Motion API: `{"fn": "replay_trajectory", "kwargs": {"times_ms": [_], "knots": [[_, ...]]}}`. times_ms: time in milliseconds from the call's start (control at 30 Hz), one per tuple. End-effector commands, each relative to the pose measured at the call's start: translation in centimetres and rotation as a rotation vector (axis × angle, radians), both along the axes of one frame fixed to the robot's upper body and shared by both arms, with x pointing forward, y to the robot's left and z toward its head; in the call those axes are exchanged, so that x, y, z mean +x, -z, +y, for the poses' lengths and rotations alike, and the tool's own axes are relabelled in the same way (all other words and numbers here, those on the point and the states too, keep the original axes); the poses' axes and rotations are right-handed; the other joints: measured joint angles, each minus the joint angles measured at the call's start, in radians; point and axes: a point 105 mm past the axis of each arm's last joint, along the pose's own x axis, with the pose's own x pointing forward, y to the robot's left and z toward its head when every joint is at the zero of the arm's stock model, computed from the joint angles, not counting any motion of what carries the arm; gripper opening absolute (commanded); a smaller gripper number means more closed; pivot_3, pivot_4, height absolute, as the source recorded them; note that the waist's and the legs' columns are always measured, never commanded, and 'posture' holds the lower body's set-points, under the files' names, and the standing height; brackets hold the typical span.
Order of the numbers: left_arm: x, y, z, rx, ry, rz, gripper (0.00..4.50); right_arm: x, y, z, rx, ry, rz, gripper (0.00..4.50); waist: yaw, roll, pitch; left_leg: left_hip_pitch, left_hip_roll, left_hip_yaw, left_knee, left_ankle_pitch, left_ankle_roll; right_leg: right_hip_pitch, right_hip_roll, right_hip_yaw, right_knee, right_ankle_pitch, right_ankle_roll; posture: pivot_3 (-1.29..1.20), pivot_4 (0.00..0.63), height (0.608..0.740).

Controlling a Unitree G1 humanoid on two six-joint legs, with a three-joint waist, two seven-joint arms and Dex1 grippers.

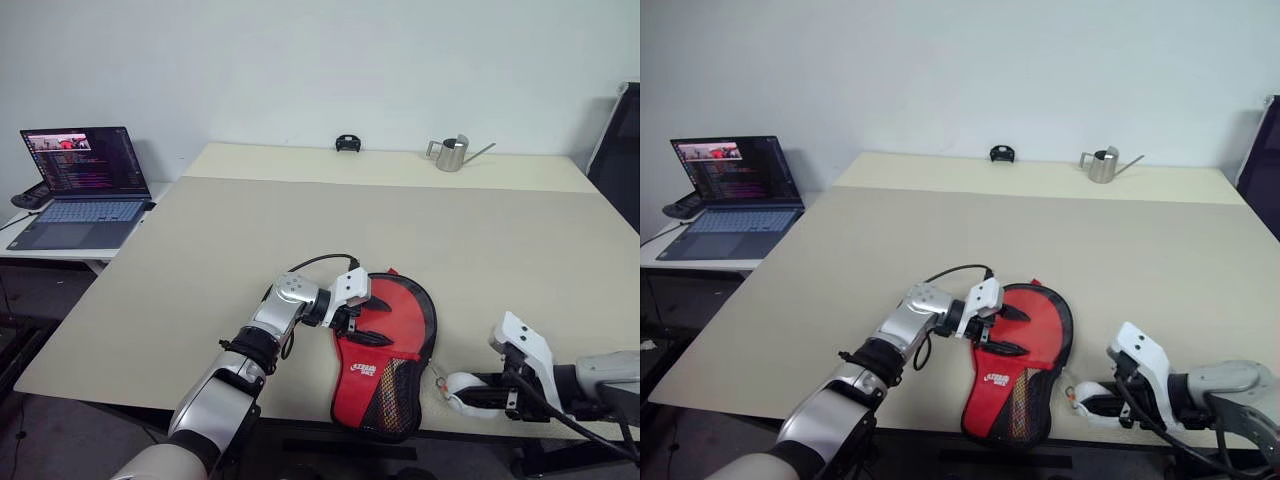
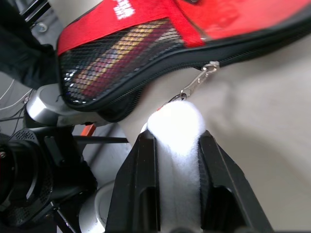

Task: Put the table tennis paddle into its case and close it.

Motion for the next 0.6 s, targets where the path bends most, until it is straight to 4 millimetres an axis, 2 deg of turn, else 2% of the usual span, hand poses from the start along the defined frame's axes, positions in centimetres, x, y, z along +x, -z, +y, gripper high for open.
{"fn": "replay_trajectory", "kwargs": {"times_ms": [33, 267, 367, 600], "knots": [[-1.5, 4.2, 1.5, 0.156, 0.002, 0.103, 3.63, -2.0, 0.4, 1.9, 0.064, -0.109, 0.072, 0.51, 0.000, 0.000, 0.000, 0.000, 0.000, 0.000, 0.000, 0.000, 0.000, 0.000, 0.000, 0.000, 0.000, 0.000, 0.000, 0.00, 0.150, 0.740], [-1.5, 4.2, 1.5, 0.157, 0.003, 0.105, 3.63, -3.7, 0.0, 2.4, 0.101, -0.169, 0.115, 0.51, 0.000, 0.000, 0.000, 0.000, 0.000, 0.000, 0.000, 0.000, 0.000, 0.000, 0.000, 0.000, -0.001, 0.000, 0.000, 0.00, 0.150, 0.740], [-1.6, 4.3, 1.3, 0.156, 0.006, 0.106, 3.63, -4.9, -0.2, 2.6, 0.111, -0.209, 0.153, 0.51, 0.000, 0.000, 0.000, 0.000, 0.000, 0.000, 0.000, -0.001, 0.000, 0.001, 0.000, 0.000, -0.001, 0.000, 0.000, 0.00, 0.150, 0.740], [-1.7, 4.2, 0.9, 0.155, 0.014, 0.107, 3.63, -6.8, 0.1, 4.3, 0.166, -0.255, 0.188, 0.49, 0.000, -0.003, -0.002, 0.001, 0.000, 0.000, 0.000, -0.001, 0.000, 0.001, 0.000, 0.000, -0.001, 0.000, 0.000, 0.00, 0.150, 0.740]]}}
